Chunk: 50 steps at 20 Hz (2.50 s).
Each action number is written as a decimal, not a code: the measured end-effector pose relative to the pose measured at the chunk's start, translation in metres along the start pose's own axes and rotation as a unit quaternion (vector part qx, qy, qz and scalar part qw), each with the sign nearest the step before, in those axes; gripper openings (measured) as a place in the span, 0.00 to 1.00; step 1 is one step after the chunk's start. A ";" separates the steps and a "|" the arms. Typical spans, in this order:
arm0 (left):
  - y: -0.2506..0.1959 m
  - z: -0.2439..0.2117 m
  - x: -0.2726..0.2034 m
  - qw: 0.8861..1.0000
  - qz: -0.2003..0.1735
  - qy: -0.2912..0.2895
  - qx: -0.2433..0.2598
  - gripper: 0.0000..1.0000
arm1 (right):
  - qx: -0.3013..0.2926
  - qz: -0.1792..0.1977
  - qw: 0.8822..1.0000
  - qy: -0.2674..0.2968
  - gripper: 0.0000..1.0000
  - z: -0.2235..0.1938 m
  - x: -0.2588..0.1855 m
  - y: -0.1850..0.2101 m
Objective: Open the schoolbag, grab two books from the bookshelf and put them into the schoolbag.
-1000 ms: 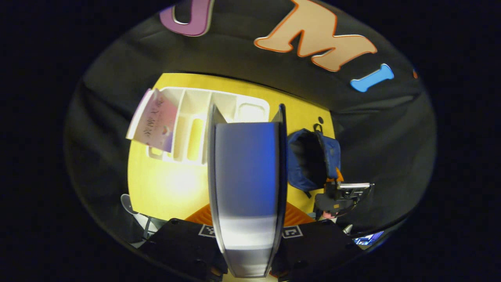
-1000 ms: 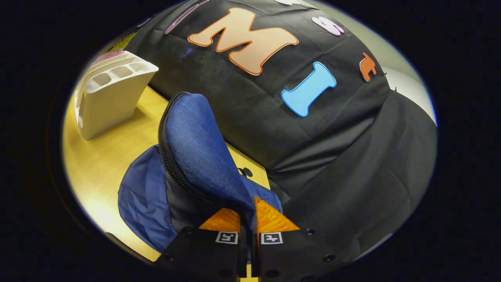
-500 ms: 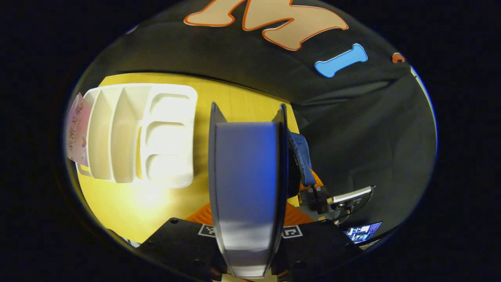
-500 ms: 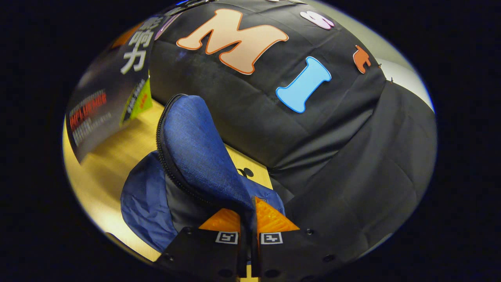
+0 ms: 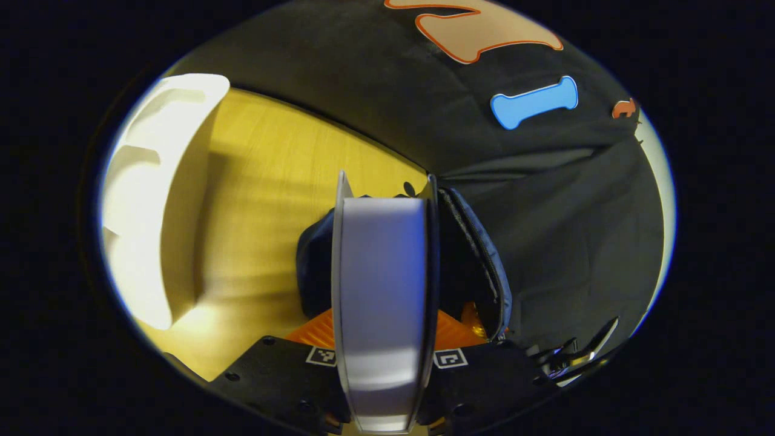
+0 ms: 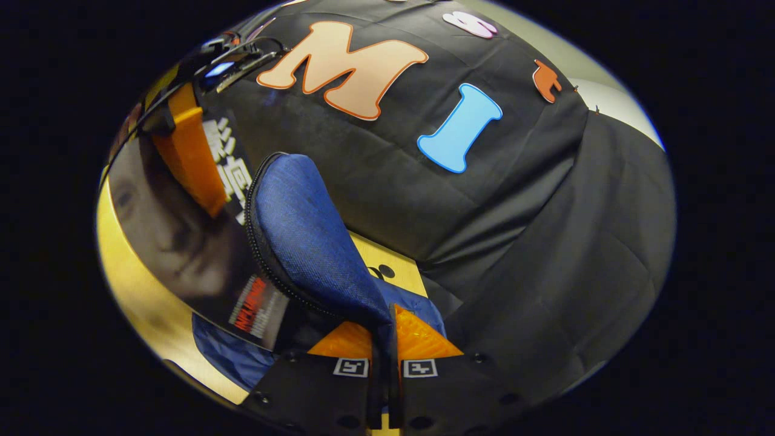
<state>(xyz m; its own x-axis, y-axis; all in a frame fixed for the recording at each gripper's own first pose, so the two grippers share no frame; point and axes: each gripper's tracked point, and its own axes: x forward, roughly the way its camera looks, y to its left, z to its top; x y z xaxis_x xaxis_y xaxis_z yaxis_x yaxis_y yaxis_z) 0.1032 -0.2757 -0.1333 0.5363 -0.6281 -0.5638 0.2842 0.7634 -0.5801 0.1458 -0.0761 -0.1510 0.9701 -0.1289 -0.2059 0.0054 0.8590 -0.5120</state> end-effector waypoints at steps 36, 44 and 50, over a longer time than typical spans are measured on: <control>0.002 -0.030 0.083 0.990 -0.037 -0.051 -0.124 0.95 | 0.006 0.053 0.998 -0.038 0.05 0.006 0.003 0.014; -0.021 -0.017 -0.019 0.995 -0.024 -0.076 -0.062 0.95 | 0.007 0.048 0.999 -0.022 0.05 0.001 0.002 0.015; -0.037 0.008 -0.098 0.996 -0.008 -0.086 0.003 0.95 | 0.003 0.036 0.999 -0.016 0.05 -0.001 -0.001 0.018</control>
<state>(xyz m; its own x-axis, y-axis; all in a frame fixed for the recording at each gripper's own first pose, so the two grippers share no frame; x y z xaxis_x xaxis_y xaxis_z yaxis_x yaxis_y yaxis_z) 0.0467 -0.2413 -0.0514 0.6596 -0.6061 -0.4446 0.2992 0.7543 -0.5844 0.1451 -0.0607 -0.1612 0.9751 -0.0514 -0.2158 -0.0629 0.8688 -0.4911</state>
